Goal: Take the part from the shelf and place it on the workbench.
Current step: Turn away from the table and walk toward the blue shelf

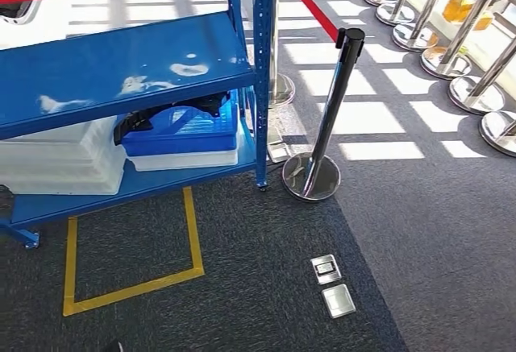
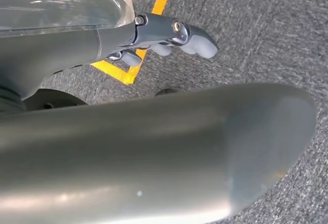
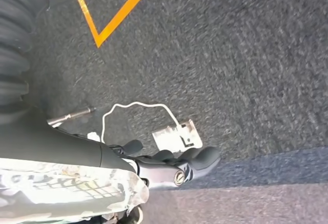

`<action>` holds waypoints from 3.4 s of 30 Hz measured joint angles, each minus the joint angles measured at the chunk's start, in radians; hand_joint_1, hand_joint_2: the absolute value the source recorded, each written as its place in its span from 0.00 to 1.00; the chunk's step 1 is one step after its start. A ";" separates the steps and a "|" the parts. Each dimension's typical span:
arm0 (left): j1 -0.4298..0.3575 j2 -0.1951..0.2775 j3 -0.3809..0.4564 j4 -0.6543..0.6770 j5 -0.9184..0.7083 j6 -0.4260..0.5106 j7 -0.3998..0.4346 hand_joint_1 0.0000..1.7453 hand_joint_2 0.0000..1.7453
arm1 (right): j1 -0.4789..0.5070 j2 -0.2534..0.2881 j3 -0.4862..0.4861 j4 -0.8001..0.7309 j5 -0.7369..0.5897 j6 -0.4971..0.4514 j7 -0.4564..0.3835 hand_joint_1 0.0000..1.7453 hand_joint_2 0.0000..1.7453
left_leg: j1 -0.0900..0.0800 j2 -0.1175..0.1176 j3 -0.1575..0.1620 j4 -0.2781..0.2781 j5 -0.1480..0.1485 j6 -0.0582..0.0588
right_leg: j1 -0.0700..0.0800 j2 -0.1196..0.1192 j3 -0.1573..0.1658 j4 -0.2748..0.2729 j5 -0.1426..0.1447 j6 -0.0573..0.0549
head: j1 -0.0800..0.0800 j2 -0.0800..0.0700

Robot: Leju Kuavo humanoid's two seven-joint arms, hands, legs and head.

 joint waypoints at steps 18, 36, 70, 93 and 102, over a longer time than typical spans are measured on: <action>0.000 0.001 0.013 0.000 0.000 0.000 0.002 0.00 0.00 | -0.002 0.002 0.002 0.003 0.004 0.001 0.003 0.00 1.00 | 0.012 0.085 0.017 -0.022 0.013 0.018 | -0.009 -0.048 -0.051 0.180 -0.132 0.047 | 0.002 0.000; -0.001 0.001 0.016 0.000 0.000 -0.027 -0.022 0.00 0.00 | 0.006 0.001 0.002 0.004 0.009 0.009 0.001 0.00 1.00 | 0.019 0.057 -0.116 0.247 -0.102 -0.031 | -0.004 -0.058 -0.001 0.003 -0.003 -0.006 | -0.004 0.000; 0.002 0.004 0.025 0.000 0.000 -0.082 -0.046 0.00 0.00 | 0.003 0.000 0.003 0.005 0.020 0.019 0.001 0.00 1.00 | 0.021 0.105 -0.027 0.059 0.004 -0.037 | -0.007 -0.089 0.020 -0.001 -0.016 0.012 | -0.002 0.000; 0.007 0.004 0.032 0.000 0.000 -0.168 -0.076 0.00 0.00 | 0.002 0.005 0.002 0.005 0.019 0.016 0.000 0.00 0.00 | 0.004 0.058 -0.021 0.061 -0.038 -0.014 | -0.001 -0.031 0.004 -0.001 -0.005 -0.001 | 0.000 0.000; 0.010 0.005 0.039 0.001 0.000 -0.177 -0.077 0.00 0.00 | 0.002 0.008 0.002 0.006 0.016 0.036 -0.001 0.00 0.00 | 0.019 0.076 -0.018 0.020 0.029 -0.028 | -0.008 -0.036 0.058 -0.002 -0.054 0.027 | -0.001 0.000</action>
